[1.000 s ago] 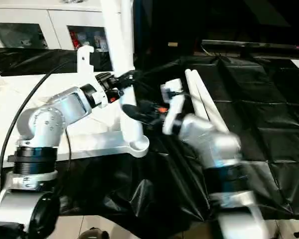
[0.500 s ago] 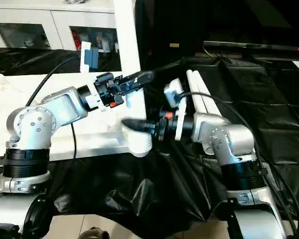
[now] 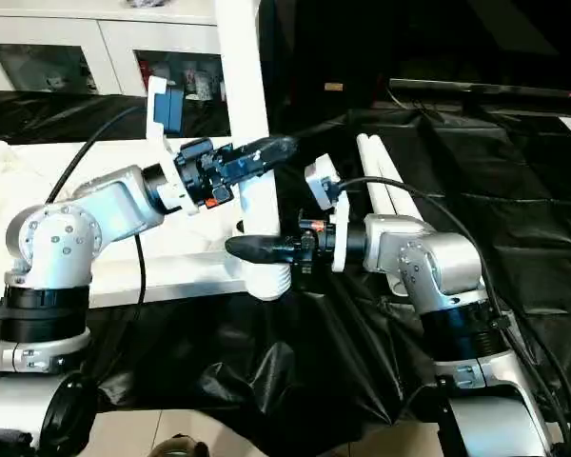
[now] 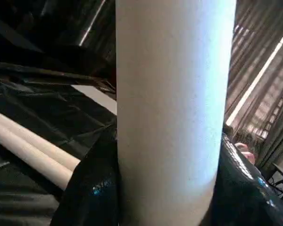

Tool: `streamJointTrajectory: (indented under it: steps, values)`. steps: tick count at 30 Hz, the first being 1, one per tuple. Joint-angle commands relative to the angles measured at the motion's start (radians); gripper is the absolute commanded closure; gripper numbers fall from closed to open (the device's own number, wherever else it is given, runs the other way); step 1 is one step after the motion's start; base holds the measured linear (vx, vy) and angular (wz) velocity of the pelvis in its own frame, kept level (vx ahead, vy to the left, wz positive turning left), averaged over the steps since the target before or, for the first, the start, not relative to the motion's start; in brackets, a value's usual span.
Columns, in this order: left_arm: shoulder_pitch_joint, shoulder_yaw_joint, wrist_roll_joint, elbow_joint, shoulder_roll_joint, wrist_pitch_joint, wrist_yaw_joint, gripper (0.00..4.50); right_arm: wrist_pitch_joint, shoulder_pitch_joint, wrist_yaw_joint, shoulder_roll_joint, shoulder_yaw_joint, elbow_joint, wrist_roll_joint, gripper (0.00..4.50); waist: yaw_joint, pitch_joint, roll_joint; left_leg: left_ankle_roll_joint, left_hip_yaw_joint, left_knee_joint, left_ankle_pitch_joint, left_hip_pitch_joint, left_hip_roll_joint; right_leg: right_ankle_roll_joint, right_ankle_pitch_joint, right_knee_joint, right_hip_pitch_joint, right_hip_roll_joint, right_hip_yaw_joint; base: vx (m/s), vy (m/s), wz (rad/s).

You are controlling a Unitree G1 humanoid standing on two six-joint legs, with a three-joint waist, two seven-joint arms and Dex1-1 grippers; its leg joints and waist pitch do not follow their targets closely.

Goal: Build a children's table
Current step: Pick table leg

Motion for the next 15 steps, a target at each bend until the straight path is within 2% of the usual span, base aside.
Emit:
streamJointTrajectory:
  steps: [1,5,6,8,9,10,11,12,13,14,15]
  values:
    - [-0.002,-0.02,-0.014,-0.035,0.0,0.004,-0.022,2.61,-0.004,-0.005,-0.017,-0.005,-0.01,0.0,-0.005,2.22,0.002,-0.083,-0.009,0.017,0.0,-0.055,-0.117,0.014,0.012,-0.195,-0.131,-0.072,0.06,-0.062,0.037,0.0,0.0,0.0]
    - [-0.002,-0.023,-0.013,-0.032,0.001,0.002,-0.013,2.61,-0.02,-0.003,-0.037,0.006,-0.008,0.005,-0.018,2.47,0.003,-0.083,-0.008,0.014,0.0,-0.055,-0.121,0.014,0.011,-0.193,-0.138,-0.072,0.06,-0.062,0.037,0.0,0.0,0.0]
    - [-0.004,-0.019,-0.011,-0.026,-0.001,0.004,-0.001,2.05,-0.026,-0.003,-0.043,0.01,-0.008,0.007,-0.023,2.54,0.003,-0.083,-0.007,0.012,0.0,-0.055,-0.122,0.014,0.012,-0.192,-0.141,-0.072,0.059,-0.062,0.037,0.0,0.0,0.0]
    - [-0.019,0.0,-0.004,0.0,-0.016,0.001,0.042,1.91,-0.036,-0.005,-0.058,0.017,-0.009,0.011,-0.031,2.54,0.003,-0.083,-0.007,0.009,0.0,-0.055,-0.121,0.014,0.013,-0.192,-0.137,-0.071,0.059,-0.062,0.037,0.0,0.0,0.0]
    - [-0.04,0.013,0.04,0.035,-0.034,-0.038,0.112,1.89,-0.043,-0.007,-0.069,0.023,-0.012,0.013,-0.032,2.54,0.003,-0.084,-0.008,0.007,0.001,-0.054,-0.118,0.013,0.012,-0.193,-0.128,-0.071,0.06,-0.061,0.037,0.0,0.0,0.0]
    - [-0.044,0.001,0.076,0.039,-0.031,-0.062,0.134,1.89,-0.044,-0.007,-0.073,0.025,-0.012,0.013,-0.033,2.54,0.002,-0.083,-0.006,0.007,-0.001,-0.055,-0.122,0.013,0.012,-0.188,-0.128,-0.075,0.06,-0.06,0.038,0.0,0.0,0.0]
    - [-0.05,-0.021,0.135,0.042,-0.025,-0.095,0.174,1.7,-0.047,-0.008,-0.078,0.028,-0.013,0.012,-0.036,2.55,0.004,-0.084,-0.009,0.007,-0.001,-0.055,-0.13,0.015,0.012,-0.182,-0.141,-0.075,0.061,-0.062,0.038,0.0,0.0,0.0]
    - [-0.064,-0.012,0.158,0.055,-0.038,-0.094,0.236,1.6,-0.052,-0.008,-0.084,0.03,-0.012,0.011,-0.04,2.55,0.005,-0.084,-0.009,0.008,-0.003,-0.056,-0.127,0.014,0.013,-0.178,-0.143,-0.074,0.062,-0.063,0.037,0.0,0.0,0.0]
    - [-0.064,-0.012,0.158,0.055,-0.038,-0.094,0.236,1.54,-0.052,-0.008,-0.084,0.03,-0.012,0.011,-0.04,2.55,0.005,-0.085,-0.009,0.004,-0.001,-0.055,-0.123,0.015,0.014,-0.176,-0.135,-0.072,0.061,-0.061,0.038,0.0,0.0,0.0]
    - [-0.085,0.02,0.161,0.068,-0.064,-0.075,0.32,1.51,-0.062,-0.009,-0.1,0.038,-0.014,0.013,-0.048,2.55,0.005,-0.085,-0.008,0.004,-0.002,-0.054,-0.111,0.012,0.012,-0.176,-0.119,-0.07,0.063,-0.062,0.038,0.0,0.0,0.0]
    - [-0.085,0.02,0.161,0.068,-0.064,-0.075,0.32,1.51,-0.062,-0.009,-0.1,0.038,-0.014,0.013,-0.048,2.55,0.005,-0.085,-0.009,0.003,-0.001,-0.053,-0.113,0.012,0.012,-0.178,-0.115,-0.07,0.062,-0.061,0.037,0.0,0.0,0.0]
